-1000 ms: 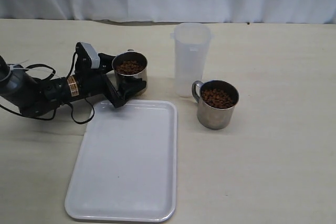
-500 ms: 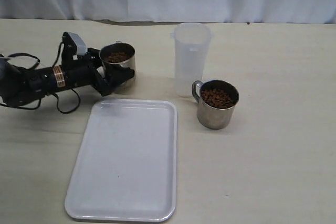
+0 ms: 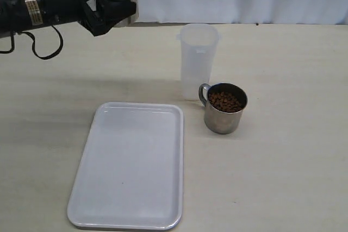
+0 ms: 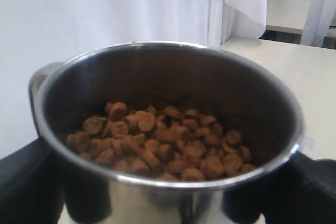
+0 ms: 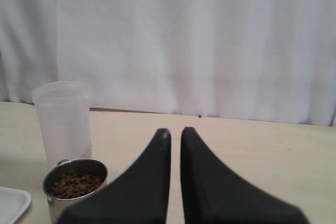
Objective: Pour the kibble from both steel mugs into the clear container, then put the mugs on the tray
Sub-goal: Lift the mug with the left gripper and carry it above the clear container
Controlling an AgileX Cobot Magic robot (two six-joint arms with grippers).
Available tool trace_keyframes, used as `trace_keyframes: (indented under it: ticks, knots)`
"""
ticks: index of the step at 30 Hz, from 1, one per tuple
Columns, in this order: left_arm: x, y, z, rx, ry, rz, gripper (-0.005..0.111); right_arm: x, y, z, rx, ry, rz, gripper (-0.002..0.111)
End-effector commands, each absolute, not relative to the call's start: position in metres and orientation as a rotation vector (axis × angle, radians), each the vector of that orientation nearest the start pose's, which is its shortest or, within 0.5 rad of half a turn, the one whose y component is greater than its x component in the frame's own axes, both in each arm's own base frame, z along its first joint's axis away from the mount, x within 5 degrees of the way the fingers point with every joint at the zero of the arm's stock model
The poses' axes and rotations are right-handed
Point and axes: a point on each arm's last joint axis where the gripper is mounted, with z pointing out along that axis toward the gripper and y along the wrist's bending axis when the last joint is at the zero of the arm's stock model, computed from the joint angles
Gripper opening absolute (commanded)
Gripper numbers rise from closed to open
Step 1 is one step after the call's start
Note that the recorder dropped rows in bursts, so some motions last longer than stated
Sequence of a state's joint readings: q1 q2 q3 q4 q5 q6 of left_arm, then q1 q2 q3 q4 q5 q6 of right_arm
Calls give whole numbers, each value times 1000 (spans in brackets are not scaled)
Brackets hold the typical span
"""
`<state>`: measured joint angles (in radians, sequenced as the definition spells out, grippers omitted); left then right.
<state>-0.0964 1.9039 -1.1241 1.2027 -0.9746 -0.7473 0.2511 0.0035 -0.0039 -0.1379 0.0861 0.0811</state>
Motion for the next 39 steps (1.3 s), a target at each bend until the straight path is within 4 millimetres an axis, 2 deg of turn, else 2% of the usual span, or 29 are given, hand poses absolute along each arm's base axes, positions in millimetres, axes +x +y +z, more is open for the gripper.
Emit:
trace_keyframes:
  ticks: [1,8,13,19,26,30,32,35,39]
  knots:
    - [376,-128,246,884,1555,-577,0,55,13,206,-219,1550,151,5]
    - [367,-158,249,940,1569,-544,0,55,13,206,-219,1550,151,5]
    - [374,-174,258,938,1649,-353,0,55,13,206,-219,1550,151,5]
    - [366,-203,270,1085,1571,-279,0,55,13,206,-219,1550,151,5]
    - [363,-211,272,1093,1586,-235,0,55,13,206,-219,1550,151,5]
    - [364,-213,272,1110,1609,-101,0,55,13,206,-219,1550,151,5]
    - [364,-217,276,1114,1605,-37,0,55,13,206,-219,1550,151,5]
    - [361,-226,282,1126,1579,-33,0,55,13,206,-219,1550,151,5]
    - [354,-236,281,1205,1531,15,0,55,13,206,-219,1550,151,5]
